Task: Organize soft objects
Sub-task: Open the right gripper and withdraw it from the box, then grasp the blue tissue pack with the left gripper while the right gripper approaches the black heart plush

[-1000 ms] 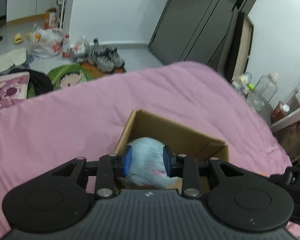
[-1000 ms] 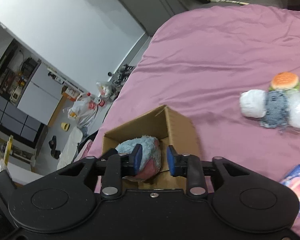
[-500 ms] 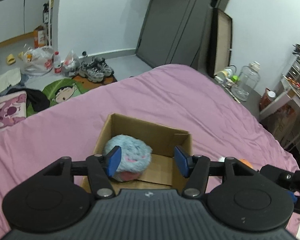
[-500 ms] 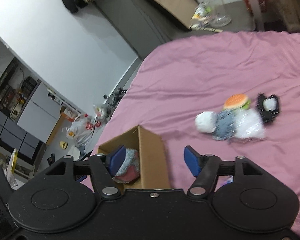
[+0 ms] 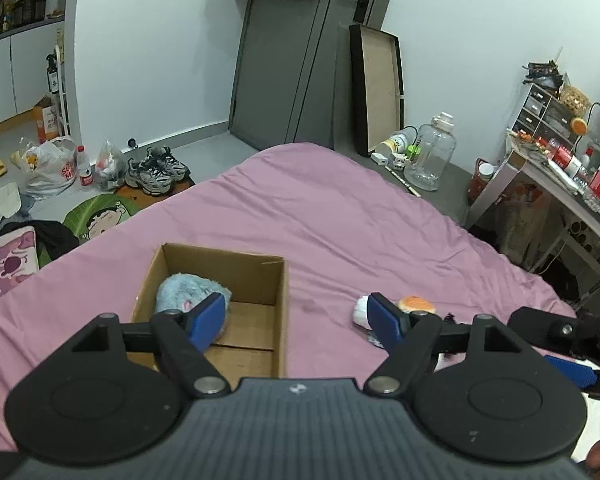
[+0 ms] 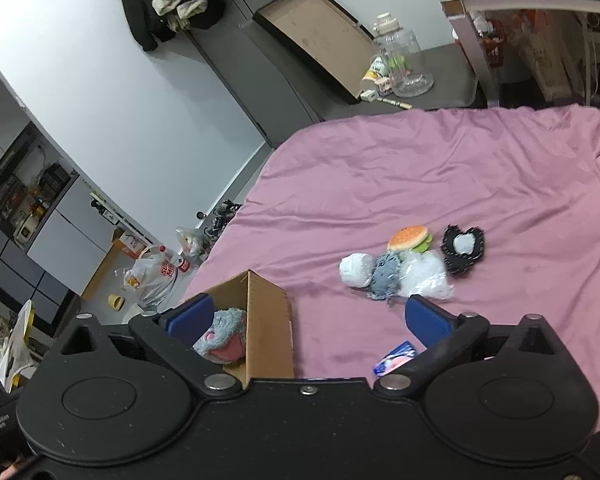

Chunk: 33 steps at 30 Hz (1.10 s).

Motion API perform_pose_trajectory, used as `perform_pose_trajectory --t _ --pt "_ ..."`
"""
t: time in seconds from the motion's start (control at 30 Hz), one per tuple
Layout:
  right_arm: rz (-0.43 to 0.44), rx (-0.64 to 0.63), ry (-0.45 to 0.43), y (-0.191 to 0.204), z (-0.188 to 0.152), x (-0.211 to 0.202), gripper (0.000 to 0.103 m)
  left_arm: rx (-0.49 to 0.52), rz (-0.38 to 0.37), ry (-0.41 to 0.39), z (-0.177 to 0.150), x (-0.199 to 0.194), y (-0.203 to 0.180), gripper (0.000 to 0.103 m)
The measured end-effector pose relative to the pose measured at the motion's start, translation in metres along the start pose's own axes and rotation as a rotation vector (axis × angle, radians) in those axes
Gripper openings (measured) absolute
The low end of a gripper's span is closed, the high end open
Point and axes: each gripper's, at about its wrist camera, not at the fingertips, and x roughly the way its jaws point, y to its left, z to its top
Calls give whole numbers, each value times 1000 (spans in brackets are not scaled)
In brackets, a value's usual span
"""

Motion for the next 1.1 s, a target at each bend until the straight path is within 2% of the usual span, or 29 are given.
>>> perform_pose_trajectory --t 0.1,0.2,0.3,0.47,0.57,0.77,0.93,1.1 --pt "-1 -9 -6 -7 2 -13 103 -2 15 -15 -2 -12 -7 77" --pt "-7 -9 -11 -15 5 -21 103 53 61 -13 -4 -23 -20 79" --pt "-1 -5 -15 -25 5 -29 103 88 48 0 -6 -36 -30 79" --pt "-7 -23 -31 -33 5 -43 103 166 89 -3 -11 -51 -46 80" --pt "-33 -61 -24 -39 3 -46 103 159 69 -3 -14 -56 -50 80" --pt "-74 -30 -17 -66 3 -50 103 148 68 30 -21 -61 -59 81" --pt "-25 8 -37 -83 5 -60 103 177 93 49 -26 -63 -73 81" --pt "2 -19 -43 -86 6 -65 103 180 98 65 -29 -63 -83 81"
